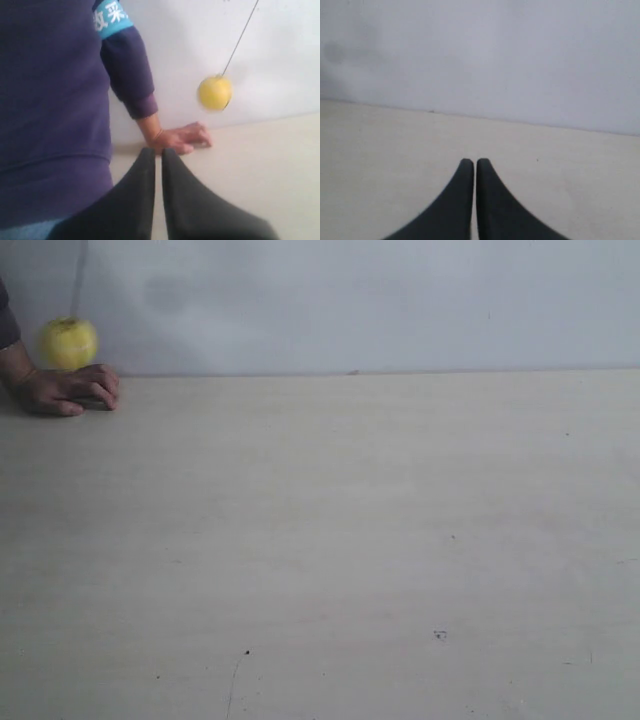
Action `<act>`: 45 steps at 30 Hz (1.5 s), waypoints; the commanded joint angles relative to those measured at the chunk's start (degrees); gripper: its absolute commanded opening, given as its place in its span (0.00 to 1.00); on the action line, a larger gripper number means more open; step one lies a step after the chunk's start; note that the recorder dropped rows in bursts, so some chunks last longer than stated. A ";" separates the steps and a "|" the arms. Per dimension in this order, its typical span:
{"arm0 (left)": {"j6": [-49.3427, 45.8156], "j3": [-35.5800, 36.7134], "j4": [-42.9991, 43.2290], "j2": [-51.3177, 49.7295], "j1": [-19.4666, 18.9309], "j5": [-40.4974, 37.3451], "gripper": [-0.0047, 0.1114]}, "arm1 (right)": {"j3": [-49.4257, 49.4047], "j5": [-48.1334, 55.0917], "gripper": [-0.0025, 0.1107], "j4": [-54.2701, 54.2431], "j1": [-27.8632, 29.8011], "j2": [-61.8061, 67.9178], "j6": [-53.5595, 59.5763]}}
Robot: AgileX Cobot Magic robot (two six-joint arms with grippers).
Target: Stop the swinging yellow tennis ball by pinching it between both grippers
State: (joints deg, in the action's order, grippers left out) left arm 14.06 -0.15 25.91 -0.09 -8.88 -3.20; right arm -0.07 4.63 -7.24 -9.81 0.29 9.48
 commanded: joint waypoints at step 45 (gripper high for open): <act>16.43 -45.64 14.16 -59.68 0.14 21.02 0.08 | 26.53 -31.31 0.02 20.97 0.15 51.71 -24.13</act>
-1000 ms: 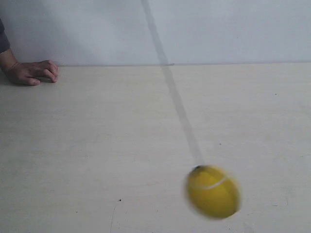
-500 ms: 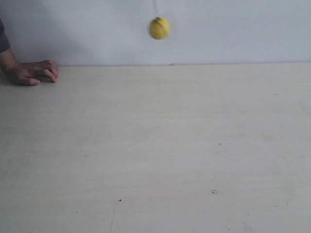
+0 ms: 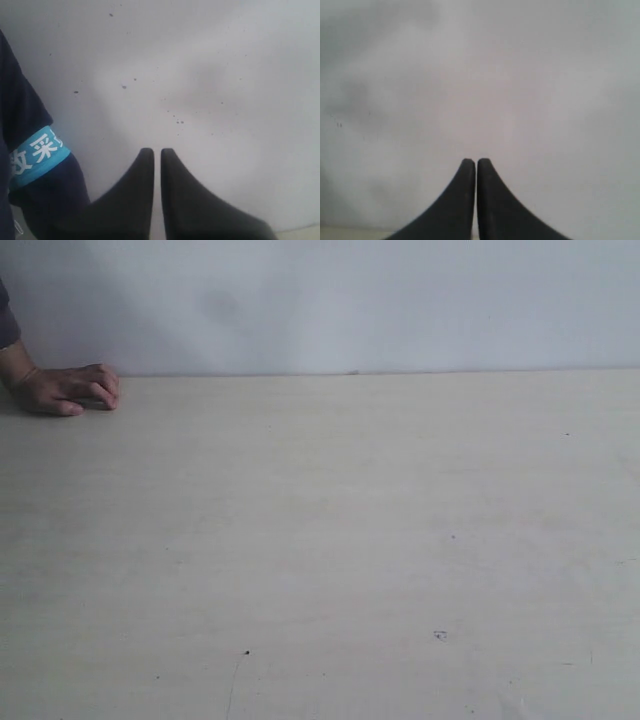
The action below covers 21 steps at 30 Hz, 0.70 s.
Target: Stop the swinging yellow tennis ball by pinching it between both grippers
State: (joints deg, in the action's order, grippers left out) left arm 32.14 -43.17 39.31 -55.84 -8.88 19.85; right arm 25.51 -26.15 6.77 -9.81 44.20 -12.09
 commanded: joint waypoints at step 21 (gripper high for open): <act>12.10 -2.82 25.63 -31.82 0.14 32.24 0.08 | 0.94 -21.30 0.02 24.05 0.15 28.58 -0.41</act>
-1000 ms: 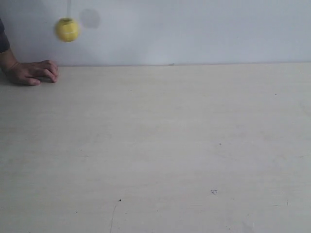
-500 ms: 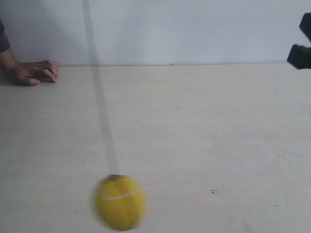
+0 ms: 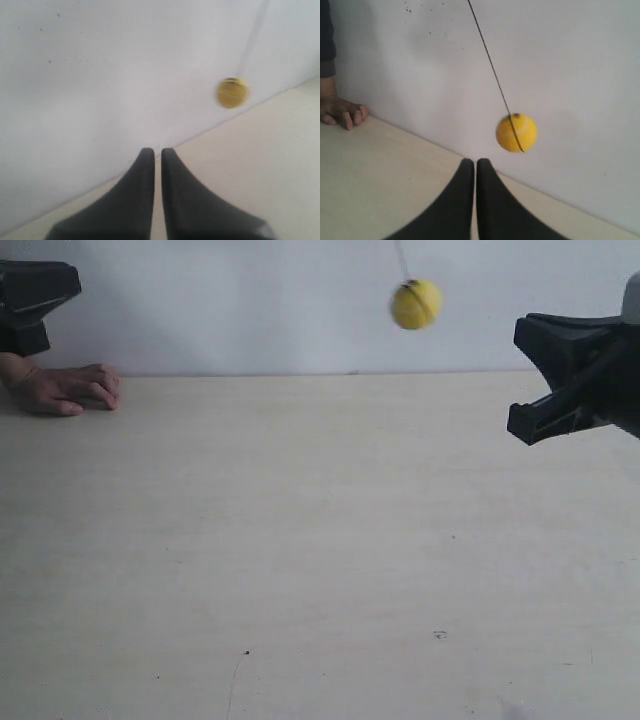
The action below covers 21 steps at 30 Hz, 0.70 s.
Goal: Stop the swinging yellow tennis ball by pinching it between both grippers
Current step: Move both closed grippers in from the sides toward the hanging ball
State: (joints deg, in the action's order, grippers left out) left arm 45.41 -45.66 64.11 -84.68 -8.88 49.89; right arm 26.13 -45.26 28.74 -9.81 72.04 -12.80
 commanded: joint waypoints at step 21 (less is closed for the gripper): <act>-7.24 -0.36 3.30 -8.83 0.14 1.67 0.08 | 0.32 -2.44 0.02 12.28 0.15 0.75 0.01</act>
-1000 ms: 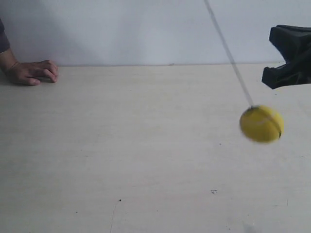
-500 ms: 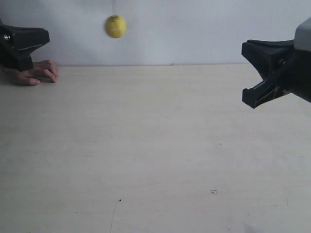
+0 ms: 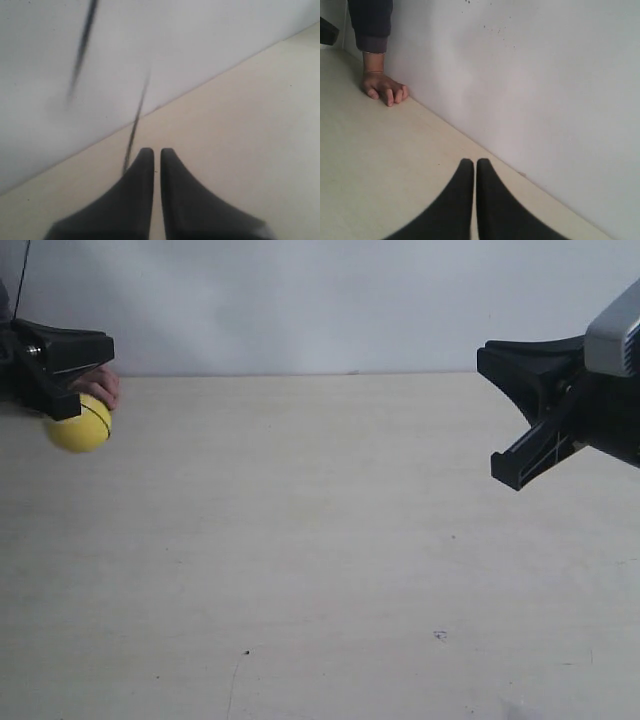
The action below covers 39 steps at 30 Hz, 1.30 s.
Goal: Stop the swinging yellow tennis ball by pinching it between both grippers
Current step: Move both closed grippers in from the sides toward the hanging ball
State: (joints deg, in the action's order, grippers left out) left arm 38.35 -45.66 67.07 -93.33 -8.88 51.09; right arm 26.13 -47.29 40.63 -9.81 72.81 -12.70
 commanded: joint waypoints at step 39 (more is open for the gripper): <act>8.34 -0.36 20.90 -9.55 0.14 11.98 0.08 | 0.32 2.47 0.02 9.48 0.15 0.37 -3.96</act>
State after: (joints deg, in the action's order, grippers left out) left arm 46.45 -45.78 87.60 -102.88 -8.88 60.60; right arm 26.13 -44.49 49.75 -9.81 72.94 -16.47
